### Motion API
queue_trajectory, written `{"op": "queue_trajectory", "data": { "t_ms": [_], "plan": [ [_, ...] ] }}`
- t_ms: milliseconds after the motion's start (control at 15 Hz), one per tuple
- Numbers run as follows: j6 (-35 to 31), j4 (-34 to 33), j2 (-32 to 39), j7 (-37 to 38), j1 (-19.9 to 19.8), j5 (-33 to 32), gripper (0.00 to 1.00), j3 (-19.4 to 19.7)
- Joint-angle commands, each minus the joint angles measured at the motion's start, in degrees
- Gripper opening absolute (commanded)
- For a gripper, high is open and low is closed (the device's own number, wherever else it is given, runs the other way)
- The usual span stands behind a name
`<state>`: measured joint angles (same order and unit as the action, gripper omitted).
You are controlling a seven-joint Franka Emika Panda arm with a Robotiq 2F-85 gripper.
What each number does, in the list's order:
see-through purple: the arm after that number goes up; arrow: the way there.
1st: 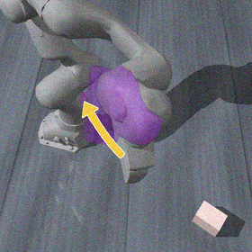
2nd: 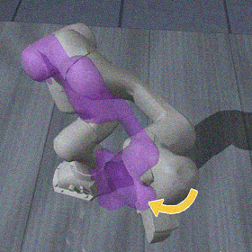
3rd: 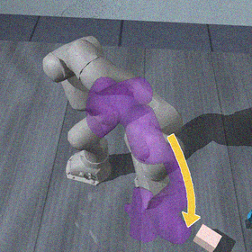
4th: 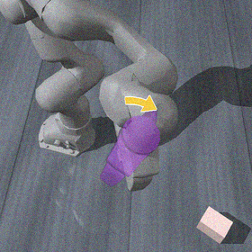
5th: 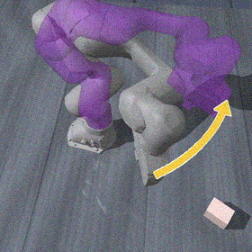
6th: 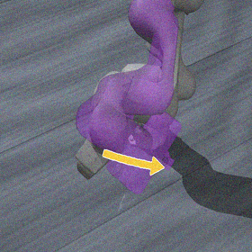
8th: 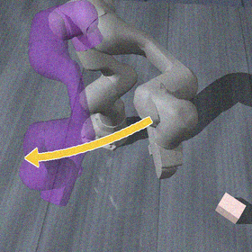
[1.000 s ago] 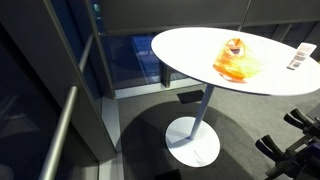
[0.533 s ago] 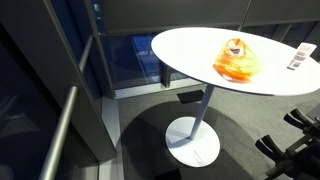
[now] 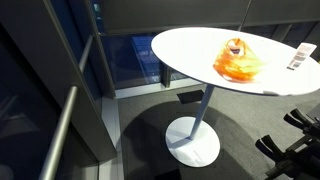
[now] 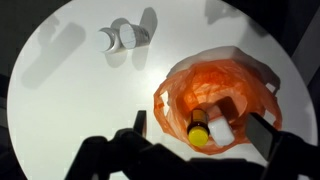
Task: Pick up the white rectangular container from the table and put it in the orange plastic
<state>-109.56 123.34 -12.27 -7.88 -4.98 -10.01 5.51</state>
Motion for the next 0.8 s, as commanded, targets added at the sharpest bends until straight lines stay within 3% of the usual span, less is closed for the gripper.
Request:
{"op": "queue_trajectory", "data": {
  "t_ms": [0, 267, 733],
  "plan": [
    [-5.06, 0.79, 1.76, -0.6, -1.0, 0.5, 1.0, 1.6],
    [-8.73, 1.42, 4.21, -1.52, -1.82, 2.25, 1.0, 3.06],
    [-7.81, 1.19, 5.08, -0.71, -1.92, 2.13, 1.0, 3.14]
  ]
}}
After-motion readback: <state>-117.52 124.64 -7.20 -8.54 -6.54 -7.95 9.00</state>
